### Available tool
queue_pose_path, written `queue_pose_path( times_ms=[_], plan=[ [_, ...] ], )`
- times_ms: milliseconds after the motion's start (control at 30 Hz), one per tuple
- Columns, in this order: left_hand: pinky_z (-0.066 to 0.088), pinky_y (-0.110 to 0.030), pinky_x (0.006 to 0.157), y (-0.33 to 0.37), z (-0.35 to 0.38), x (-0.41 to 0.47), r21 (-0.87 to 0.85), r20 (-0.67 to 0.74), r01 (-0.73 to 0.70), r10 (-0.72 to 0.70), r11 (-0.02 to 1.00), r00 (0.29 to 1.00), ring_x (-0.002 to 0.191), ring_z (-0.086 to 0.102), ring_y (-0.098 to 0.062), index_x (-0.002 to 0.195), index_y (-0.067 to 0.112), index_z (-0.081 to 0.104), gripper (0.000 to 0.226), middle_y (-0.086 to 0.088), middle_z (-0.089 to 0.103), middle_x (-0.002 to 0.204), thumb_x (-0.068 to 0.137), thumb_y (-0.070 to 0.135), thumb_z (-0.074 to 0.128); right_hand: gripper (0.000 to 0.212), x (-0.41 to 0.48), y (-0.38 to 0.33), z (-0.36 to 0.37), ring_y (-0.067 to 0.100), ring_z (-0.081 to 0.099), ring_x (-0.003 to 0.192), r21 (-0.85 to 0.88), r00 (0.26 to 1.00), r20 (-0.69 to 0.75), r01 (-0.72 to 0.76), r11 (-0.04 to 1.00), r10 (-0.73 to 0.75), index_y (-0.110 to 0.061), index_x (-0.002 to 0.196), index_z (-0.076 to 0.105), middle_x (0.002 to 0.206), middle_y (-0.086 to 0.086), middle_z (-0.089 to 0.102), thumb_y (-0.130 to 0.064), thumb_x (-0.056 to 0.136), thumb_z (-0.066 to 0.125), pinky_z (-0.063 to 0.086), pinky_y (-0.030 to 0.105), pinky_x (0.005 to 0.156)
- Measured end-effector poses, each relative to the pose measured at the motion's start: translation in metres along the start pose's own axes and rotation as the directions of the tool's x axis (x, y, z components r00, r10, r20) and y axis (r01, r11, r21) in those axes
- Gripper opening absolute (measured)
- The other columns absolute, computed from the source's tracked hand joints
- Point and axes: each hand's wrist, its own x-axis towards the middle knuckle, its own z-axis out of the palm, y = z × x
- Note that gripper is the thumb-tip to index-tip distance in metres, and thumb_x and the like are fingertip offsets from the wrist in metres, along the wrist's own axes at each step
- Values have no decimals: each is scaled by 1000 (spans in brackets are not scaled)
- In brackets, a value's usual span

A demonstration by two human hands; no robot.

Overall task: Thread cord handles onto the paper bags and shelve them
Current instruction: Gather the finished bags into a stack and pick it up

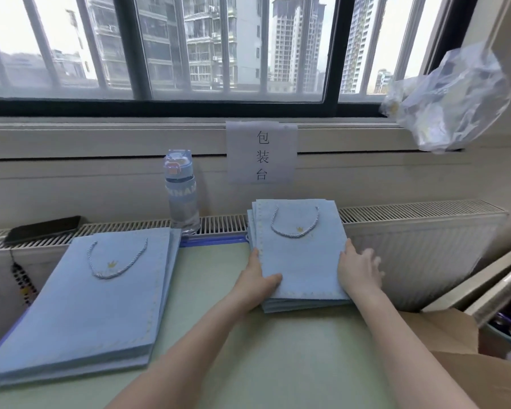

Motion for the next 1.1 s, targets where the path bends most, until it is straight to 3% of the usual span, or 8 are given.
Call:
queue_pose_path(
  times_ms=[133,267,433,567,667,833,967,1100],
  plan=[
    [15,-24,111,-1,-56,-22,130,-160,-166,186,977,969,145,14,-14,149,13,22,62,1,13,158,96,20,54,60,-38,-45,2,41,30,133,132,867,-349,420,898,-355,0,141,34,146,24,28,-5,86,55,24,48,108],
    [12,-31,117,-22,-134,-54,195,-459,-195,266,961,848,144,18,-17,145,9,32,54,-4,21,156,95,14,53,57,-90,-122,14,19,16,143,482,795,-174,583,654,-580,-6,147,24,153,10,20,-14,96,49,9,12,105],
    [17,-44,113,-85,-224,-92,296,-659,172,70,939,749,140,24,-28,143,2,33,66,-15,31,150,88,37,47,63,-138,-199,59,16,10,145,634,758,176,401,661,-629,-10,150,12,158,4,12,-31,100,43,11,27,113],
    [30,-38,104,-137,-265,-119,168,-531,555,-400,814,747,136,32,-33,149,2,10,76,-16,31,151,96,45,44,70,-169,-232,93,21,27,141,672,711,370,240,701,-598,-13,151,13,156,4,24,-41,96,46,25,29,110],
    [34,-31,80,-149,-262,-130,209,-439,509,-386,835,812,124,47,-31,141,9,29,61,-10,46,140,95,45,47,78,-179,-243,104,20,21,142,652,708,408,217,727,-577,-12,151,5,156,2,19,-40,95,50,23,27,109],
    [34,-30,81,-137,-261,-143,164,-446,437,-329,884,832,122,48,-27,140,17,36,49,-5,49,137,96,35,49,62,-173,-238,107,20,47,123,707,751,401,110,698,-525,-24,142,31,136,-4,49,-29,88,60,37,26,95],
    [39,-26,73,-129,-246,-155,-13,-461,319,-289,947,839,102,52,-19,129,26,41,43,3,55,121,90,24,59,44,-167,-230,110,25,57,107,767,836,378,-42,640,-398,-16,120,46,115,3,60,-23,82,67,46,42,96],
    [46,-20,72,-124,-229,-157,-226,-518,128,-230,966,824,91,60,-9,120,32,46,54,12,62,106,71,24,65,54,-166,-214,101,23,59,107,796,878,251,53,603,-408,-21,120,52,117,3,60,-24,70,70,49,43,93]
  ],
)
